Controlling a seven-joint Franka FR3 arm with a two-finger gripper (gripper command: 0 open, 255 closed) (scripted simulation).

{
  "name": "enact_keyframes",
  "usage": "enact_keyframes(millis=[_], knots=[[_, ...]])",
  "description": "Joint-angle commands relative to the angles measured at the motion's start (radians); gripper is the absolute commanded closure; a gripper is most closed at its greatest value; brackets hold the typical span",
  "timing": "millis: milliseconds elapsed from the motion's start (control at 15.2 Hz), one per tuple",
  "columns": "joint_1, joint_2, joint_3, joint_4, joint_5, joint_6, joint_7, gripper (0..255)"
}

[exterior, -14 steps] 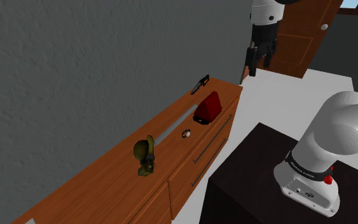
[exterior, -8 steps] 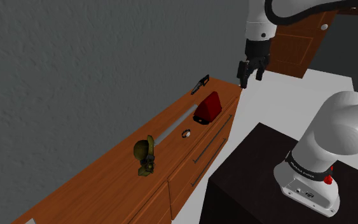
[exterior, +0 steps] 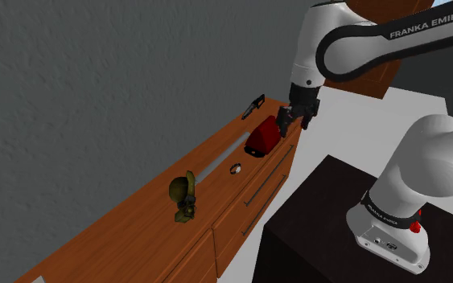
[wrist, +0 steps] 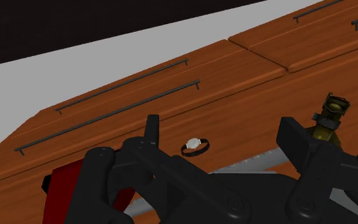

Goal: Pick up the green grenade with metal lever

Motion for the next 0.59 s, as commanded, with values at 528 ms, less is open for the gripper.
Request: enact_keyframes(millis=[528], knots=[[0.099,0.307,0.119,-0.094,0.191,0.567,0.14,0]])
